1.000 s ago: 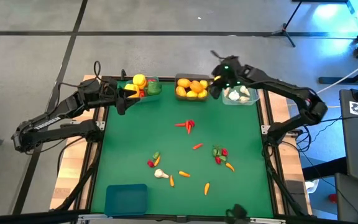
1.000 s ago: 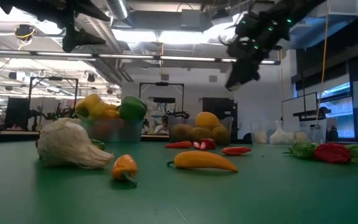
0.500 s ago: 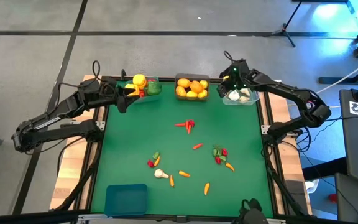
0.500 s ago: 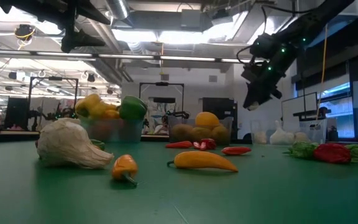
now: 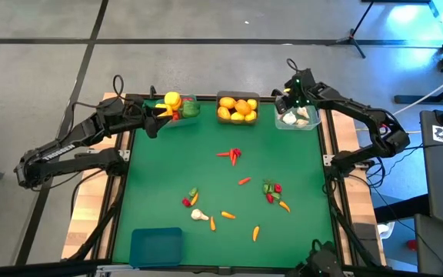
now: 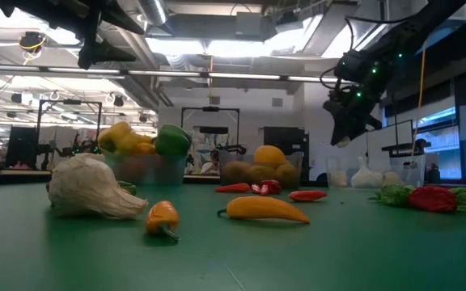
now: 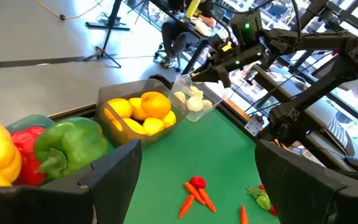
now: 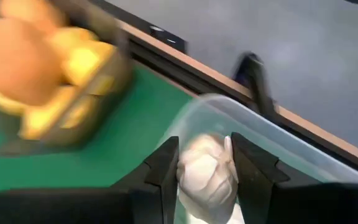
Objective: Sort produce into baskets
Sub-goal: Put the white garlic into the transparent bin
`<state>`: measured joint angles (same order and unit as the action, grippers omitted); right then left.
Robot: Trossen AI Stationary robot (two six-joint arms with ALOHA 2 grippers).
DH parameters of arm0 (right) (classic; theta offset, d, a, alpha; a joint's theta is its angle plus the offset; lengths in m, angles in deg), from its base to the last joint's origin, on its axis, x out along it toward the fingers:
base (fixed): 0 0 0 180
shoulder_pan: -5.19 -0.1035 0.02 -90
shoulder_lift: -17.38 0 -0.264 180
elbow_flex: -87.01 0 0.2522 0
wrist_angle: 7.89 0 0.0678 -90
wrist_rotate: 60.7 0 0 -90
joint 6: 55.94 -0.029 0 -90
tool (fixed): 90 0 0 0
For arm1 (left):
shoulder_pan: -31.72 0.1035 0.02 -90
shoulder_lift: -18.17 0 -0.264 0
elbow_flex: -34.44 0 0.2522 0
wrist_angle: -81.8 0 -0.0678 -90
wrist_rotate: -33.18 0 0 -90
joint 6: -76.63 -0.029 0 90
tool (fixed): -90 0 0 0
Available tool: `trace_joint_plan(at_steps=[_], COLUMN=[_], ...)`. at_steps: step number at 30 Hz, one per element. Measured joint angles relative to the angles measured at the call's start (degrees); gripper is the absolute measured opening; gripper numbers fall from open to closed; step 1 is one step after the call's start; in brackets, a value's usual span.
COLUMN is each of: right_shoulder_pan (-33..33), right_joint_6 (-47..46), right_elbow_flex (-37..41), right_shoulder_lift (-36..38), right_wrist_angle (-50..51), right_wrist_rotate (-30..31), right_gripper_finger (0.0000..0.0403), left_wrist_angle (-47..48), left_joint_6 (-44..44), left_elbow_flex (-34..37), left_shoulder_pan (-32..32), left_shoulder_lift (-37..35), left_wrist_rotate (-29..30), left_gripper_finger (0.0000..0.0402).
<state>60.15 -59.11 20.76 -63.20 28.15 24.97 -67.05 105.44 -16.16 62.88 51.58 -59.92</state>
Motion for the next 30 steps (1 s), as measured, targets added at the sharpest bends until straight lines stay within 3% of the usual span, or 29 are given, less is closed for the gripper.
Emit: trace_joint_plan(at_steps=[3,15,26,30], right_shoulder_pan=[0.3,0.6,0.6,0.6], right_joint_6=[-1.4,-6.8,-7.3,-7.3], right_elbow_flex=[0.7,5.9,6.0,3.7], right_shoulder_lift=[0.0,-0.1,0.7,3.1], right_wrist_angle=[0.8,1.8,1.9,3.8], right_wrist_rotate=[3.8,3.7,2.3,1.3], right_gripper_finger=[0.0119,0.0129,0.0243,0.0259], left_wrist_angle=[0.0,0.0,0.0,0.0], left_joint_6=[0.0,2.0,2.8,2.6], left_elbow_flex=[0.0,0.0,0.0,0.0], left_shoulder_pan=[0.0,0.0,0.0,0.0], left_shoulder_lift=[0.0,0.0,0.0,0.0], left_wrist_rotate=[0.3,1.7,1.7,1.7], left_gripper_finger=[0.0308,0.0308,0.0308,0.0308])
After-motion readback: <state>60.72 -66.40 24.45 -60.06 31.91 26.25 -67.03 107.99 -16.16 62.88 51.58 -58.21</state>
